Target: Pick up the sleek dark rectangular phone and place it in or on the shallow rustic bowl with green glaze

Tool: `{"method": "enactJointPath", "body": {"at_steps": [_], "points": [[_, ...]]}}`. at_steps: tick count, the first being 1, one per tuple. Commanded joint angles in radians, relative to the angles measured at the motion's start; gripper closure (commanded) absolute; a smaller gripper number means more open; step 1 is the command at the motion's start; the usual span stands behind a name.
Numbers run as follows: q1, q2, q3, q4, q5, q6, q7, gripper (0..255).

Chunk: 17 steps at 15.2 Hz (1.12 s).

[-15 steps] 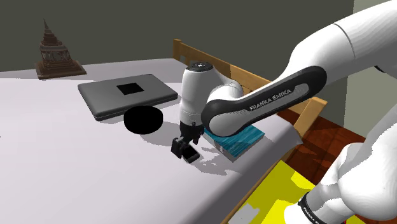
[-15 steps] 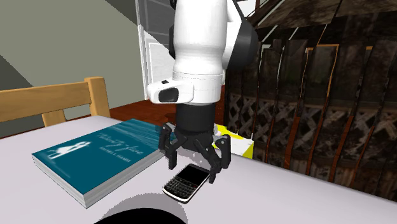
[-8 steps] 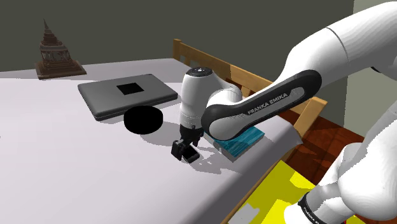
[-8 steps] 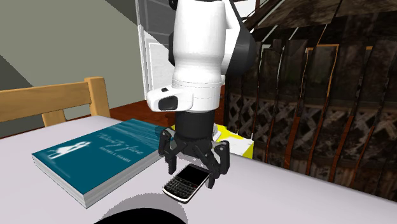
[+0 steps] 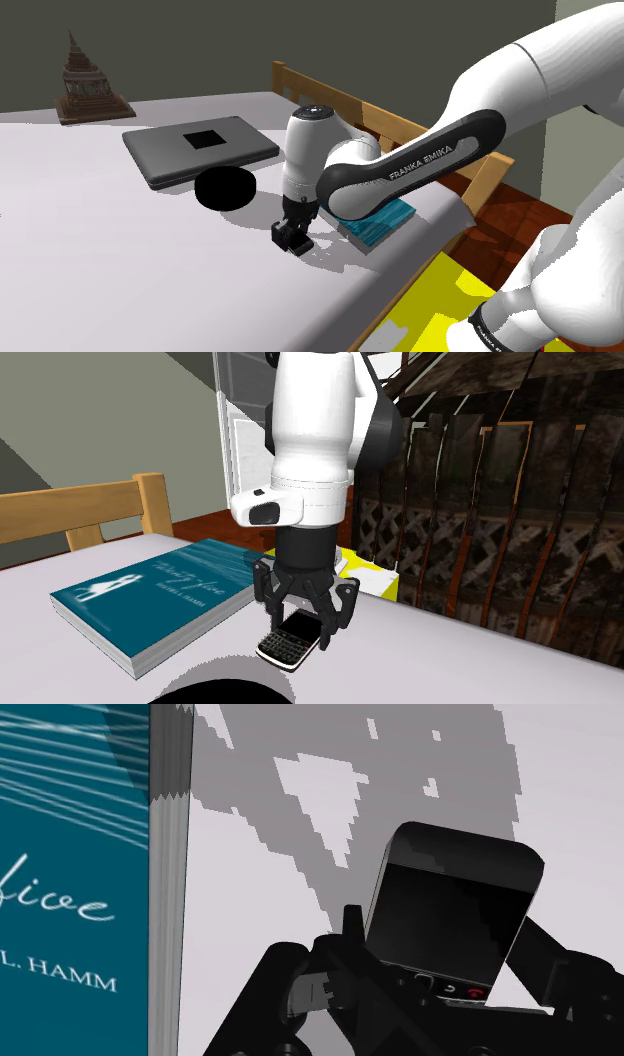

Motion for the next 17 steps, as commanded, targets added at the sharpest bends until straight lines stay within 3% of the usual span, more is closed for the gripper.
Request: {"method": "enactJointPath", "body": {"at_steps": [1,4,17], "points": [[0.0,0.001,-0.001,-0.001,0.0,0.0,0.0,255],[0.0,0.001,0.0,-0.002,0.0,0.001,0.0,255],[-0.002,-0.106,-0.001,0.073,0.068,-0.168,-0.056,255]]}}
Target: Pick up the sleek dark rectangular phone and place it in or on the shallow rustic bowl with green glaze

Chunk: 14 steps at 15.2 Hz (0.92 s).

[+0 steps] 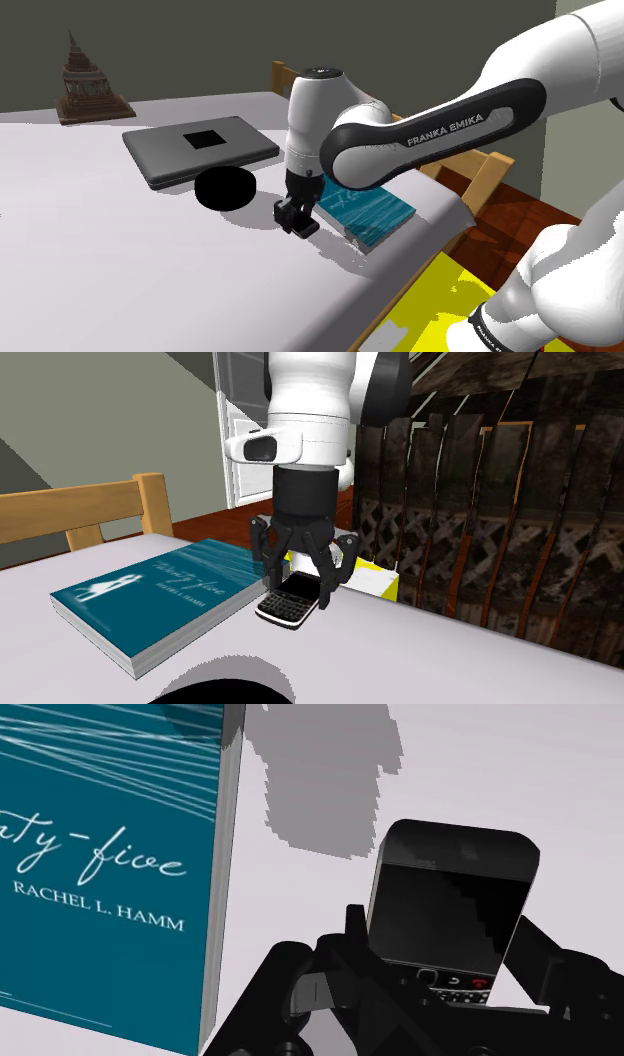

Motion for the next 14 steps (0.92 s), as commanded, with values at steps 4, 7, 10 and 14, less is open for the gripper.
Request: {"method": "enactJointPath", "body": {"at_steps": [4,7,10,14], "points": [[0.0,-0.032,-0.003,0.038,0.017,-0.067,-0.015,255],[0.0,-0.048,-0.005,0.063,0.026,-0.107,-0.023,255],[0.0,-0.062,-0.007,0.09,0.032,-0.146,-0.03,255],[-0.001,-0.078,-0.01,0.129,0.039,-0.2,-0.038,255]]}}
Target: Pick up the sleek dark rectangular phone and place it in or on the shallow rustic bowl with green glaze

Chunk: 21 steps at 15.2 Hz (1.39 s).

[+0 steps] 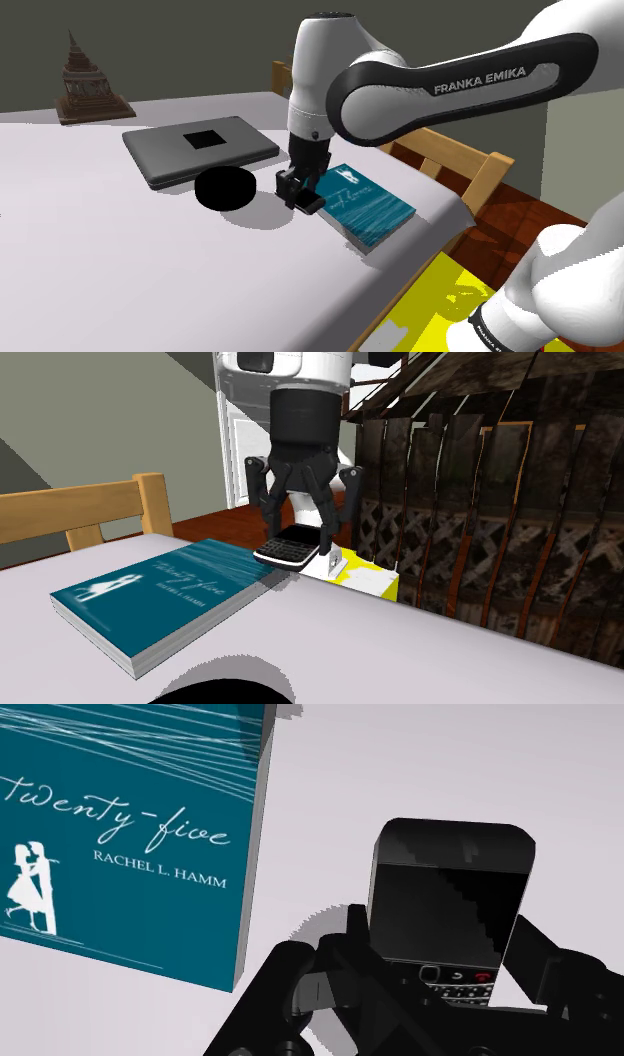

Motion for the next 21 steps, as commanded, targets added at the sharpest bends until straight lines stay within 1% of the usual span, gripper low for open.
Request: {"method": "enactJointPath", "body": {"at_steps": [1,2,4,7,11,15,17,18,19,21], "points": [[-0.001,-0.011,-0.002,0.016,0.005,-0.026,-0.006,255],[-0.001,-0.014,-0.003,0.026,0.006,-0.04,-0.007,255],[-0.005,0.071,0.003,0.117,-0.03,-0.053,0.01,255],[-0.002,0.2,0.008,0.266,-0.085,-0.085,0.034,255],[0.025,0.379,0.004,0.493,-0.156,-0.151,0.057,255],[0.076,0.576,-0.012,0.777,-0.221,-0.249,0.063,255],[0.115,0.692,-0.025,0.959,-0.252,-0.318,0.056,255],[0.14,0.759,-0.033,1.072,-0.268,-0.362,0.049,255],[0.153,0.792,-0.039,1.127,-0.274,-0.384,0.044,255],[0.146,0.783,-0.039,1.085,-0.272,-0.351,0.048,255]]}}
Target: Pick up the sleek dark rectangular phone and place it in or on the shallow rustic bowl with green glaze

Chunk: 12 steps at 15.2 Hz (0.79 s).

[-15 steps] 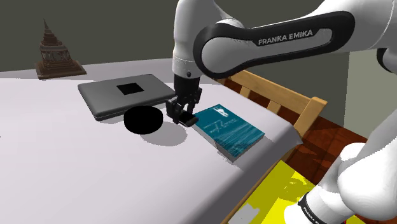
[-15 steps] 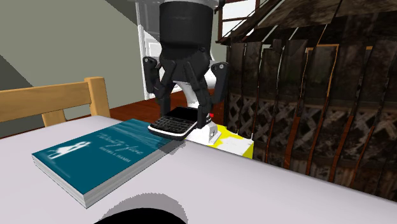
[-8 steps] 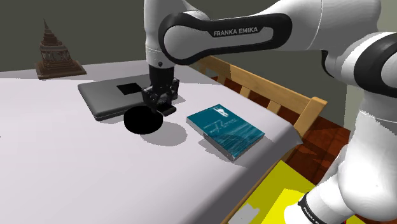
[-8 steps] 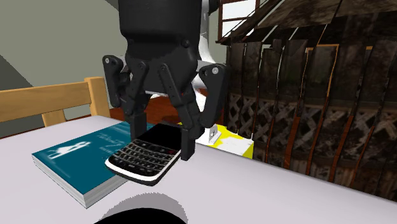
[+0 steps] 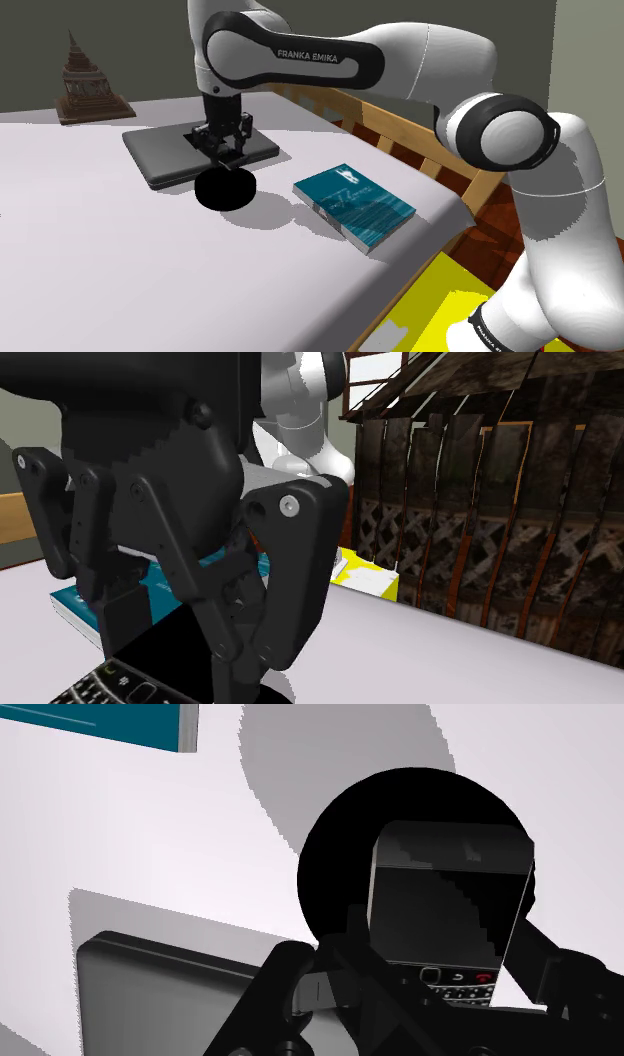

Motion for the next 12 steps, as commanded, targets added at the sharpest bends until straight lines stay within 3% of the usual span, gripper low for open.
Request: {"method": "enactJointPath", "body": {"at_steps": [1,12], "points": [[-0.003,0.004,-0.001,-0.018,-0.001,0.022,0.003,255],[-0.028,-0.002,-0.003,-0.185,-0.006,0.178,0.024,255]]}}
